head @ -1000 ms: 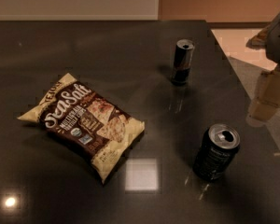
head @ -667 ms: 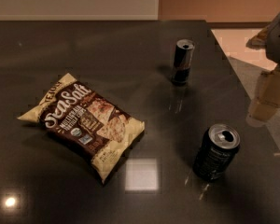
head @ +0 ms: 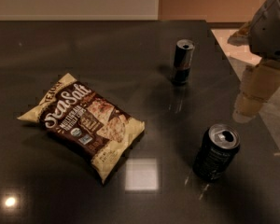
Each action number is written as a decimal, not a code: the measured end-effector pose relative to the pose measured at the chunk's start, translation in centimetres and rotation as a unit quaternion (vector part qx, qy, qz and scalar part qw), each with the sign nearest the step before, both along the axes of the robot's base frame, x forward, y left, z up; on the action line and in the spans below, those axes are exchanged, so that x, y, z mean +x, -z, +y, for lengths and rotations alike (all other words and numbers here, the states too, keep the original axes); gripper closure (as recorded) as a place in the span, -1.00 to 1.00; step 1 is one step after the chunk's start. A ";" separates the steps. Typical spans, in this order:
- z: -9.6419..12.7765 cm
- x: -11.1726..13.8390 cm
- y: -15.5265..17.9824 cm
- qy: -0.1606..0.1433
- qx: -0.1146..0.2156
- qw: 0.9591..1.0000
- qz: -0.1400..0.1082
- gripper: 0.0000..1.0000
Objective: Move brown chip bag near redbull can
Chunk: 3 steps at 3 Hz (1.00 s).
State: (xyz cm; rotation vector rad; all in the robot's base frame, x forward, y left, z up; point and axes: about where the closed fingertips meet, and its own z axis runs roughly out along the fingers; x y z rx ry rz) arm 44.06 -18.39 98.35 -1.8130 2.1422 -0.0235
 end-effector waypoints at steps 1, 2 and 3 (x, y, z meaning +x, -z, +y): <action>3.7 0.0 0.7 -0.033 0.015 0.999 0.004 -1.00; 7.4 0.2 2.6 -0.053 0.019 0.998 0.008 -1.00; 10.7 0.7 5.1 -0.068 0.023 0.997 0.018 -1.00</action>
Offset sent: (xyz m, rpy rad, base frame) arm 0.0040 0.1184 -0.0603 0.0466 0.0467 0.1541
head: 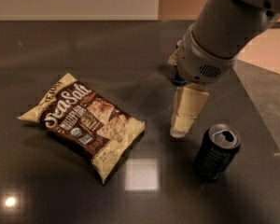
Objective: Move brown chip bag near redbull can
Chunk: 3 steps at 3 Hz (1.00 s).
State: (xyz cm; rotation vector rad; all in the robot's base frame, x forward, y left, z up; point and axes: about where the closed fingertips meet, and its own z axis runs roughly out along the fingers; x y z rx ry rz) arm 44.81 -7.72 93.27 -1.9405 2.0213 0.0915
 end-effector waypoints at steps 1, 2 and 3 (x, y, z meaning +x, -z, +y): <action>3.1 0.7 2.0 -0.007 0.008 1.000 0.014 -1.00; 6.2 0.9 3.6 -0.009 0.010 0.999 0.030 -1.00; 8.8 0.5 5.1 -0.015 0.006 0.999 0.050 -1.00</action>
Offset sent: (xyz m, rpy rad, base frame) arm 0.0131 0.0977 -0.0575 0.0262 0.1090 0.0114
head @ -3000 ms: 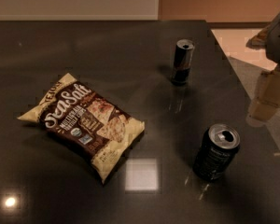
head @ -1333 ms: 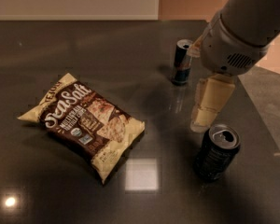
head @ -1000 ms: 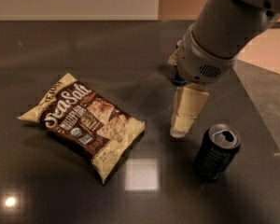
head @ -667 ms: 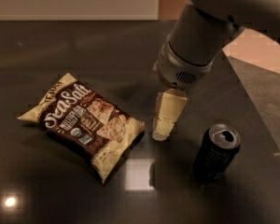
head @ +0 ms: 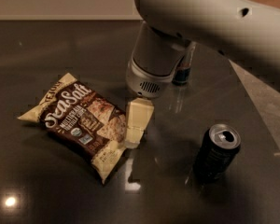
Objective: Move brown chip bag near redbull can
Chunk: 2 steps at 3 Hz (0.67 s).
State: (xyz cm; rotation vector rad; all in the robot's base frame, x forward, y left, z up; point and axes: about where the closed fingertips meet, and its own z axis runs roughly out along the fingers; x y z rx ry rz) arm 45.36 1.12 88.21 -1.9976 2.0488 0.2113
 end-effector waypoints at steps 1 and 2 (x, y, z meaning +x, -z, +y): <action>2.3 -0.9 1.5 -0.009 -0.010 1.000 0.020 -1.00; 3.7 -1.5 2.8 -0.017 -0.019 0.999 0.034 -1.00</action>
Offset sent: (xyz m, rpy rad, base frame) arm -0.0213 0.0545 -0.0487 -0.0608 0.1167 0.0512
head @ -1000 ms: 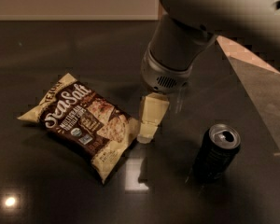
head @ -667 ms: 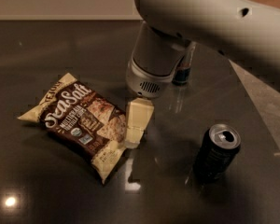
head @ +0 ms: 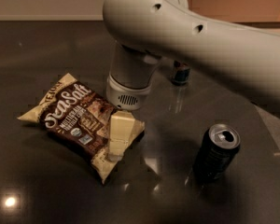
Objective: Move brown chip bag near redbull can
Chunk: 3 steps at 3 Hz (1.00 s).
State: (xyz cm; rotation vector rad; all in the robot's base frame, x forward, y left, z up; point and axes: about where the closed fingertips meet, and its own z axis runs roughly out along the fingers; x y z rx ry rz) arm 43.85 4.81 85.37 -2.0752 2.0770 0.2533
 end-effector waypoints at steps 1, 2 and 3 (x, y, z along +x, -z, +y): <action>1.0 -0.4 0.6 -0.008 0.001 1.000 0.017 -0.63; 1.5 -0.6 0.7 -0.019 0.012 0.999 0.030 -0.17; 1.6 -0.7 0.3 -0.023 0.025 0.999 0.041 0.28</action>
Offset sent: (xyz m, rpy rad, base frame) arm -0.0080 0.0211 -0.0076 0.0526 0.1014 0.0660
